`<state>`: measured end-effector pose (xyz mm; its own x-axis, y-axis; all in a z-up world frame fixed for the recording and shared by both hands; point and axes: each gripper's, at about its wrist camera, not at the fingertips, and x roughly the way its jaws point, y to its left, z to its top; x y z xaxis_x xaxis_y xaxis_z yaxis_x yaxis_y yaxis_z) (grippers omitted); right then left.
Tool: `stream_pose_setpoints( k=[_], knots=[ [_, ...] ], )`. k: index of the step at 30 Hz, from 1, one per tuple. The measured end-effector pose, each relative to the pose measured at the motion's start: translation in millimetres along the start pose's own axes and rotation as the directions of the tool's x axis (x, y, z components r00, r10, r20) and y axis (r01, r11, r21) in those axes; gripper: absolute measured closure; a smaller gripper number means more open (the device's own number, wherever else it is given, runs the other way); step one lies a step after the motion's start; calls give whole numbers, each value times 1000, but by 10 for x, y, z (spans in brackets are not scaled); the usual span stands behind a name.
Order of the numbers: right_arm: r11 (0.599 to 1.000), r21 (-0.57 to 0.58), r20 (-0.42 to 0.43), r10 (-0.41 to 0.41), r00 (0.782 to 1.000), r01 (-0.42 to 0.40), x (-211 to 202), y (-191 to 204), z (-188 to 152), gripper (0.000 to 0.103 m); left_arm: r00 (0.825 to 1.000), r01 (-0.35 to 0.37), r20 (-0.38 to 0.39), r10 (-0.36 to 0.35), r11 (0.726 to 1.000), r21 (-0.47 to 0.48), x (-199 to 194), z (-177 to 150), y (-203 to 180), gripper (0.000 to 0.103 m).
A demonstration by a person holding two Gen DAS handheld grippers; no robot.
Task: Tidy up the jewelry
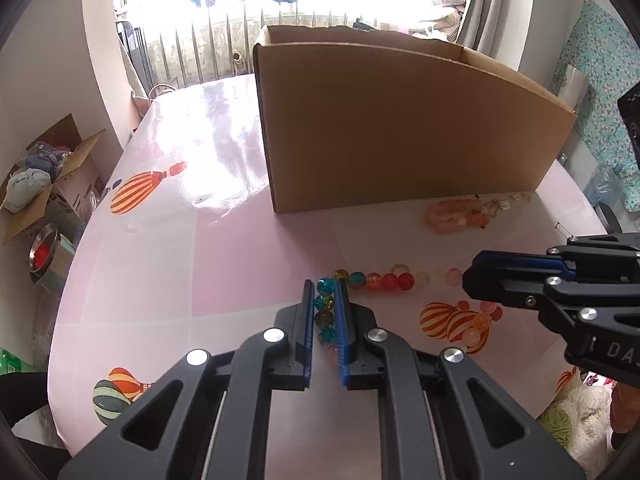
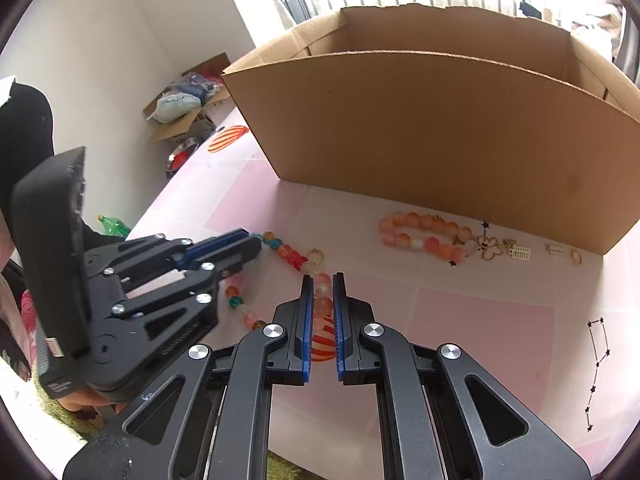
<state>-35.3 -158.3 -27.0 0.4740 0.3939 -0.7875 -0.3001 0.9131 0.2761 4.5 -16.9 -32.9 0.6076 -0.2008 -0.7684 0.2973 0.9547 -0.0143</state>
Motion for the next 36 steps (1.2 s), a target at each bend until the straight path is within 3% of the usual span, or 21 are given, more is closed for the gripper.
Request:
stream_pose_setpoints(
  k=[5, 8, 10, 14, 19, 30, 33, 36],
  knots=[
    [1000, 1, -24, 4, 1000, -4, 39, -55, -37, 94, 1000, -6, 23, 6, 1000, 13, -64, 1, -70, 94],
    [1000, -1, -30, 13, 999, -13, 67, -68, -76, 90, 1000, -1, 31, 1, 1000, 3, -104, 12, -83, 94],
    [1000, -1, -32, 21, 999, -21, 75, -78, -93, 81, 999, -9, 43, 8, 1000, 9, -143, 29, -112, 94],
    [999, 0, -24, 50, 998, -50, 69, -114, -105, 80, 998, -14, 61, 13, 1000, 18, -221, 56, -171, 94],
    [998, -69, -6, 10, 1000, -10, 86, -70, -85, 79, 996, -27, 89, 25, 999, 29, -289, 75, -248, 94],
    [982, -183, 34, -38, 999, 44, 161, -33, -68, 84, 989, -48, 142, 45, 999, 16, -429, 99, -413, 93],
    [978, -196, 44, -67, 997, 74, 194, -7, -61, 95, 989, -40, 143, 38, 999, 11, -425, 80, -418, 93],
    [982, -175, 44, -61, 997, 68, 209, -38, -42, 95, 990, -28, 141, 28, 1000, 3, -409, 55, -388, 93]
  ],
)
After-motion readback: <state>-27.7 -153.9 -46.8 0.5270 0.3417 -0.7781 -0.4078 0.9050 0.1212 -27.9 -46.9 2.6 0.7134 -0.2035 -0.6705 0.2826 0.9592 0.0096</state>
